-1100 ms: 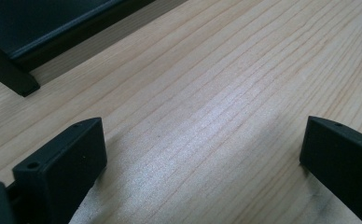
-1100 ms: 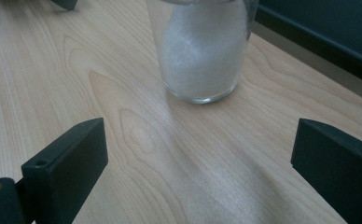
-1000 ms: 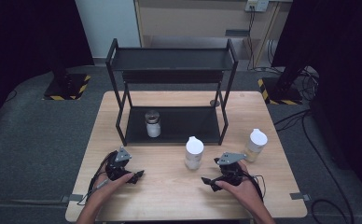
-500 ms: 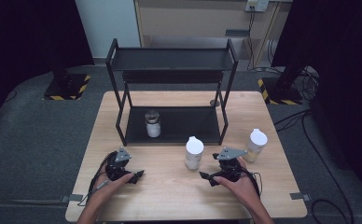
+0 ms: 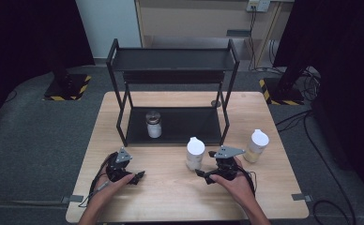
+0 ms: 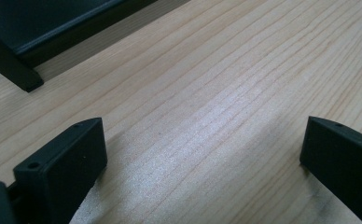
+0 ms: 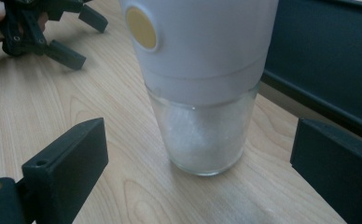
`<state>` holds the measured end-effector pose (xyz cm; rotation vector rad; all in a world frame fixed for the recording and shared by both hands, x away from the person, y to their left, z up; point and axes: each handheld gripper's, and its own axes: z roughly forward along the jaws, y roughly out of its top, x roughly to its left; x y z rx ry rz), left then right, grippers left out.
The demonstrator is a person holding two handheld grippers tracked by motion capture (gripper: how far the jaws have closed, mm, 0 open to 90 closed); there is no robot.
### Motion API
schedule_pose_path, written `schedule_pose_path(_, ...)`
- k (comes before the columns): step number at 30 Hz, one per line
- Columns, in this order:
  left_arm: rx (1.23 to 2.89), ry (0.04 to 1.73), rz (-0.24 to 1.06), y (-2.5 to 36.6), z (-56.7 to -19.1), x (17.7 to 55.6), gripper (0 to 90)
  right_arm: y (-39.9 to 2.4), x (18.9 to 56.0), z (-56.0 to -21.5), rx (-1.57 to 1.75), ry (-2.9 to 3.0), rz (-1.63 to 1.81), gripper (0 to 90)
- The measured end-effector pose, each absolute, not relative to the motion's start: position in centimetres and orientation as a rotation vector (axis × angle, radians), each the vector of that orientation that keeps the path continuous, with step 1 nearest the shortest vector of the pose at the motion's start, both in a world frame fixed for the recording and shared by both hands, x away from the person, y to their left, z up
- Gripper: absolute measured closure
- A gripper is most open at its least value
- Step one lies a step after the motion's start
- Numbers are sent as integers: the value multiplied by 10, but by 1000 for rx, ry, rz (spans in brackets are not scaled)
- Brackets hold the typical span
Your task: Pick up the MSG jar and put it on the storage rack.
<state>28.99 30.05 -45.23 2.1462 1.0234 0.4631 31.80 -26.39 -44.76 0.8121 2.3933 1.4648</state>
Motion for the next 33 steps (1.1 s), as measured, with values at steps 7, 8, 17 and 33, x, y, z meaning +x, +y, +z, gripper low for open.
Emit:
schedule_pose_path(7, 2144, 1029, 466, 300, -452, 289, 0, -258, 321, -450, 803, 2377, 1499, 48)
schedule_pose_path(8, 2144, 1029, 467, 300, -452, 289, 0, -258, 322, -450, 803, 2375, 1501, 48)
schedule_pose_path(17, 2143, 1032, 468, 300, -452, 289, 0, -251, 325, -452, 810, 2369, 1503, 52)
schedule_pose_path(33, 2137, 1042, 474, 298, -453, 287, 0, -241, 331, -452, 801, 2332, 1537, 110)
